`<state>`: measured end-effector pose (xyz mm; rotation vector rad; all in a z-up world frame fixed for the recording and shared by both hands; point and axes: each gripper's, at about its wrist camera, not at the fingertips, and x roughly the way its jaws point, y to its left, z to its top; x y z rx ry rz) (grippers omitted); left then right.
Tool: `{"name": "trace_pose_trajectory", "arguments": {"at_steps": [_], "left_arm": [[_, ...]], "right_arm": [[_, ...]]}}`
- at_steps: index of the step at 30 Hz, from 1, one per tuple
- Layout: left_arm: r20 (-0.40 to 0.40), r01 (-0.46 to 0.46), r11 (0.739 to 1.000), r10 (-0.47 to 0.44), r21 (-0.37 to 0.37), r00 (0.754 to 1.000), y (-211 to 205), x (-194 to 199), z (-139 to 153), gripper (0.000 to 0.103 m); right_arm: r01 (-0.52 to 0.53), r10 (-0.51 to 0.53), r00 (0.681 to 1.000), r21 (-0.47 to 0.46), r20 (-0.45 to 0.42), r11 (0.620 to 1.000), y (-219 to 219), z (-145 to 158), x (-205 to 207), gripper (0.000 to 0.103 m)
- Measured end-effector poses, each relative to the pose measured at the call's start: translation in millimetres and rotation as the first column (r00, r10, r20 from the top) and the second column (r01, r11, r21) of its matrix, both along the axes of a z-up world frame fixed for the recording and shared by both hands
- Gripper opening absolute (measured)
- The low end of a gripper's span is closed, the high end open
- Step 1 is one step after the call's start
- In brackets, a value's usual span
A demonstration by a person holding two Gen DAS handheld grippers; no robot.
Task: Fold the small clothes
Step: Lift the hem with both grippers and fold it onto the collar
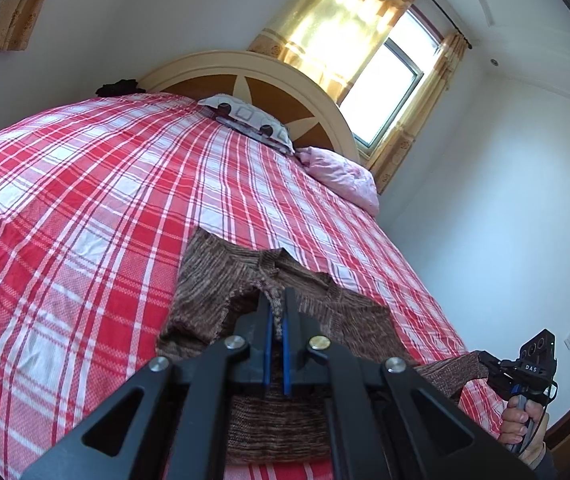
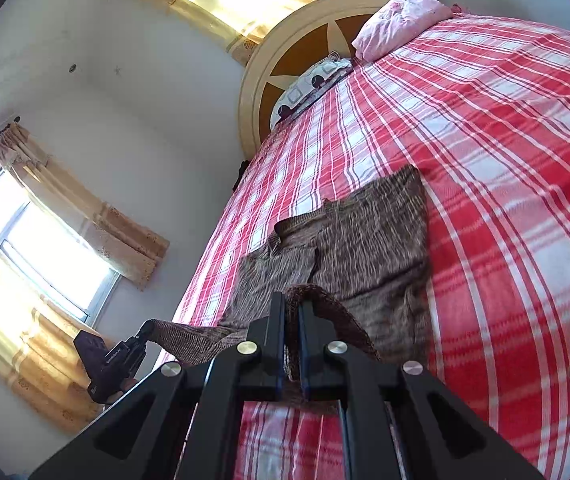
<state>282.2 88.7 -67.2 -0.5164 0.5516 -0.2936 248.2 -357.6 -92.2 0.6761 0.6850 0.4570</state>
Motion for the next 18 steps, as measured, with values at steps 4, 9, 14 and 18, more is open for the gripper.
{"name": "trace_pose_trajectory", "arguments": {"at_steps": [4,9,14,18], "left_arm": [[-0.015,-0.014,1.0,0.014,0.008,1.0,2,30,-4,0.003],[-0.047,-0.023,1.0,0.024,0.021,0.999,1,64,-15,0.003],[-0.08,-0.025,0.999,0.027,0.033,0.996,-2,94,-29,0.003],[-0.09,-0.026,0.998,0.032,0.063,0.995,-4,115,-37,0.003]], "right_arm": [[0.0,0.0,1.0,-0.023,-0.005,1.0,6,3,30,0.005],[0.011,-0.012,1.0,-0.046,-0.019,0.999,8,4,72,0.005],[0.035,-0.038,0.998,-0.069,-0.054,0.997,8,-7,111,0.005],[0.049,-0.056,0.995,-0.085,-0.084,0.995,4,-20,140,0.005]]}}
